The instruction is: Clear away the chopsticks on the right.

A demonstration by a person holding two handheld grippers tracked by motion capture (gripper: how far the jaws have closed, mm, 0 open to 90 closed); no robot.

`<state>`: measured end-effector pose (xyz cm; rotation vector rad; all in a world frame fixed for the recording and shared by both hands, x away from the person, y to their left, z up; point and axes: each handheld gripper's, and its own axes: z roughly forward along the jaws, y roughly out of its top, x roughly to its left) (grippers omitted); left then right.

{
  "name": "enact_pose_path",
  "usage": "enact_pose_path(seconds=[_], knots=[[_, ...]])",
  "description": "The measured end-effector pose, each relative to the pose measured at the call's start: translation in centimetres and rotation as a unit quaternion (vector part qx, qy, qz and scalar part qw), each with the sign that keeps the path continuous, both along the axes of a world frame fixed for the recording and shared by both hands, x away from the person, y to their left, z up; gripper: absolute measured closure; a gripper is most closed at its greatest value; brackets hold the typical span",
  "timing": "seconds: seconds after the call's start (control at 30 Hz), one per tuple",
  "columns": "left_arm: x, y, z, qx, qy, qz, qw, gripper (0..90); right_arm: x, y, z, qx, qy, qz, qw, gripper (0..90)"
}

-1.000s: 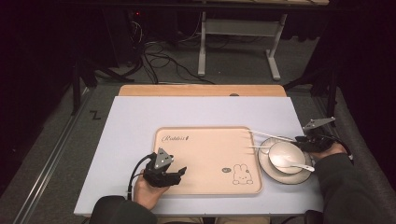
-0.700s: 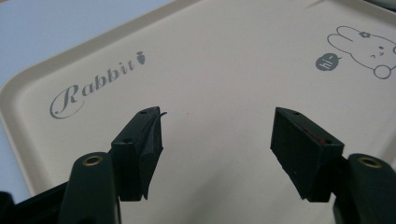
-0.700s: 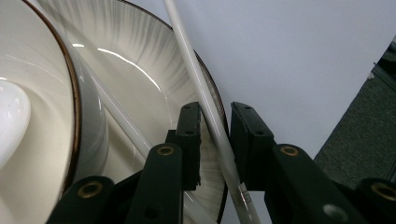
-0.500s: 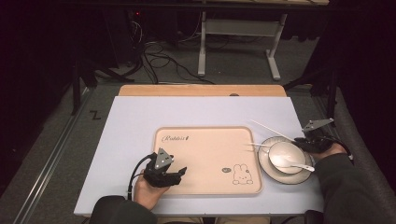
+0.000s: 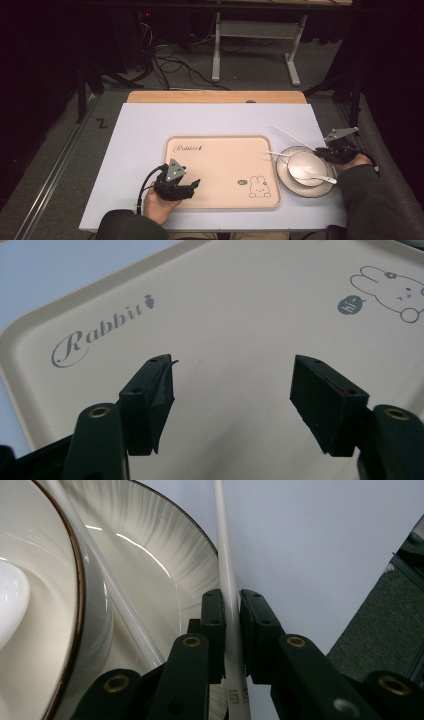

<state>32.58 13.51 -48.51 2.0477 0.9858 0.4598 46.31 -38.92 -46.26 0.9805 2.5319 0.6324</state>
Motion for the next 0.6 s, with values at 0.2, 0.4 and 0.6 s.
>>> enact_pose_path(seconds=[0.2, 0.4, 0.6], knots=[[-0.01, -0.01, 0.01, 0.0, 0.0, 0.0, 1.0, 34.5, -0.2, -0.03, -0.05, 0.009, -0.012, -0.005, 0.9999, 83.5], [-0.05, -0.04, 0.01, 0.001, -0.001, -0.001, 1.0, 34.5, -0.29, -0.08, 0.0, 0.01, -0.01, -0.008, 0.9999, 83.8], [-0.06, -0.03, 0.02, 0.001, -0.001, -0.002, 1.0, 34.5, -0.35, -0.1, 0.05, 0.01, -0.008, -0.009, 0.9999, 83.9]])
